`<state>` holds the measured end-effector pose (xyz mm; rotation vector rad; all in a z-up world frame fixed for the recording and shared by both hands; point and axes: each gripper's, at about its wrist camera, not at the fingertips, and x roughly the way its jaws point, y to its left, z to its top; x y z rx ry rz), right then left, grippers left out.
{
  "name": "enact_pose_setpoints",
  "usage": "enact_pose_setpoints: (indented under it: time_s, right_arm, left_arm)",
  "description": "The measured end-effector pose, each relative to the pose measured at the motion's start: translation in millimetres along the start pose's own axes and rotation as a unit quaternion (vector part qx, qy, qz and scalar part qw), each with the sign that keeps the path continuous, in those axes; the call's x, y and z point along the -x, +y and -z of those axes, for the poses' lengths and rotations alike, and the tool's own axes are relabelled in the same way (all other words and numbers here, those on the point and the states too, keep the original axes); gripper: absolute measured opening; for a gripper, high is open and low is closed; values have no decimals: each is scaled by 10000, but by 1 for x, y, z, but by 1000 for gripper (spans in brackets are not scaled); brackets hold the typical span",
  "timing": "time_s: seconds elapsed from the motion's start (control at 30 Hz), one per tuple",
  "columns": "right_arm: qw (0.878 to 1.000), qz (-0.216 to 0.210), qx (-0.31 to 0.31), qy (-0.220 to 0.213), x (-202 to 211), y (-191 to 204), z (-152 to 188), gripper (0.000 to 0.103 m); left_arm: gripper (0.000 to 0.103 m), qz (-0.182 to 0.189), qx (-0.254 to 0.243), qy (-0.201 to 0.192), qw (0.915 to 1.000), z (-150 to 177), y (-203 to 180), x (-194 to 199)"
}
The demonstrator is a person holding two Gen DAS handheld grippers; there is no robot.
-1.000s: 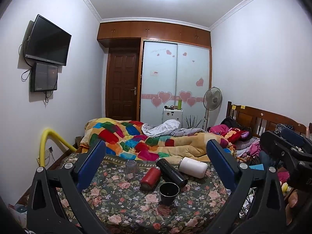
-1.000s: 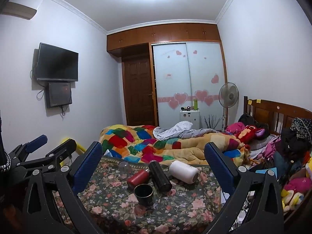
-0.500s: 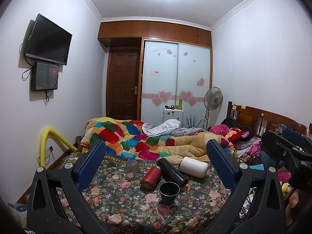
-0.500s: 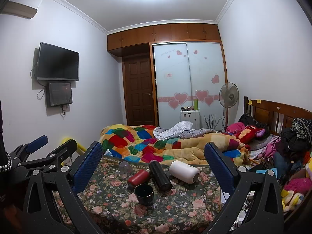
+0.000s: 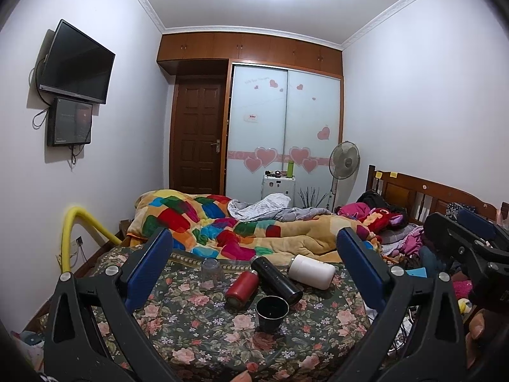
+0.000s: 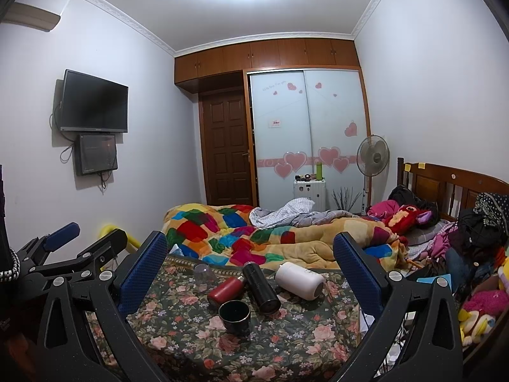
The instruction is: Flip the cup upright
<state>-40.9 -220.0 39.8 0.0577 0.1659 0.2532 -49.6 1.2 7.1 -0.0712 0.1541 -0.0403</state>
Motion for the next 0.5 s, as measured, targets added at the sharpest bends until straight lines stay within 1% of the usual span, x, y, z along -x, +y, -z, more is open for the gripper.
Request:
enact_pose_setpoints:
  time_s: [0.33, 0.5]
  right_arm:
    - [10000, 2, 4, 14, 0, 0, 0, 103]
    - [9999, -6, 24, 103, -5, 3, 0, 103]
  left_arm:
    - [103, 15, 10, -21, 10000, -1, -2, 1]
    - [103, -13, 105, -41, 9999, -3, 10, 3]
